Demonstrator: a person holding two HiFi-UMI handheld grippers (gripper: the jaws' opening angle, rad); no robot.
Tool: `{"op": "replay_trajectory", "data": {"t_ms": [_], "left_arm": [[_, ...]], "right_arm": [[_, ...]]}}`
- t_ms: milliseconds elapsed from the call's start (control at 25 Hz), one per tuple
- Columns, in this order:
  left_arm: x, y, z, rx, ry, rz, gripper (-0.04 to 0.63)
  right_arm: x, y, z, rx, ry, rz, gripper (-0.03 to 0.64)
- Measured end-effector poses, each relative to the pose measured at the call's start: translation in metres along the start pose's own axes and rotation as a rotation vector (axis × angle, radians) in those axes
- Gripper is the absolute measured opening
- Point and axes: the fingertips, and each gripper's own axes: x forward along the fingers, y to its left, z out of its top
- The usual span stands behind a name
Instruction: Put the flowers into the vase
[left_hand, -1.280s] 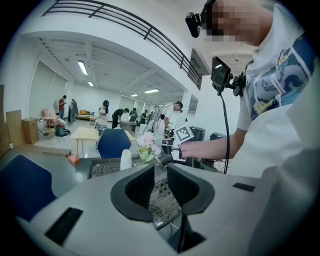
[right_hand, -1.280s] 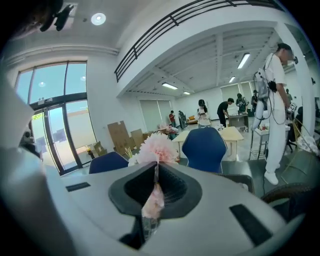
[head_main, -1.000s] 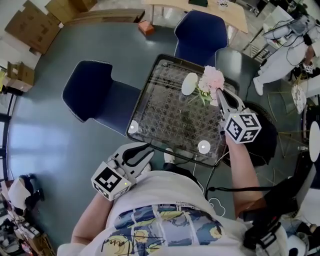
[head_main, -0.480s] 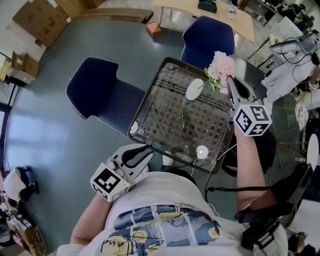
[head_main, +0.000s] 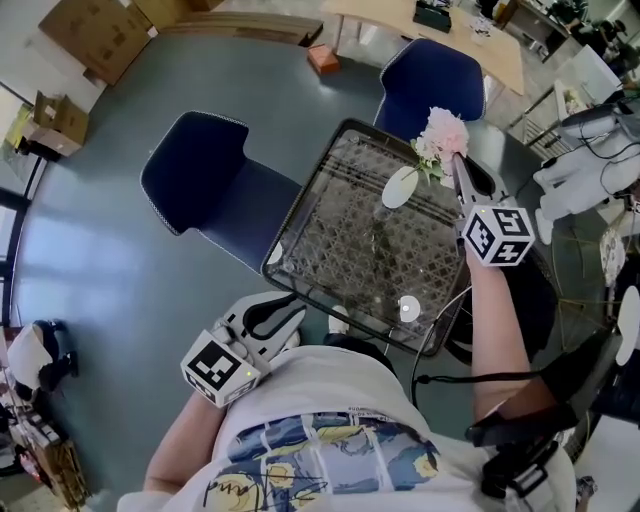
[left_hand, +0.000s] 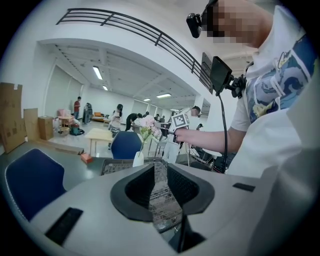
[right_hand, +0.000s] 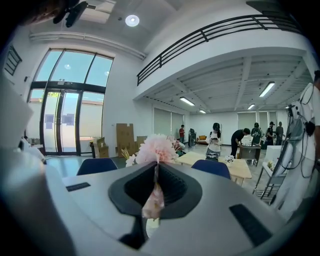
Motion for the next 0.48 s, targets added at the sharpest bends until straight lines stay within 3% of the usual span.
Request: {"op": "replay_trajectory", "data": {"t_ms": [480], "left_arm": [[0.008, 0.01, 0.005, -0.015, 0.027, 0.032, 0.064]], "right_arm": [[0.037, -0.002, -0.062, 0.003, 0.089, 0.017, 0.018]]}}
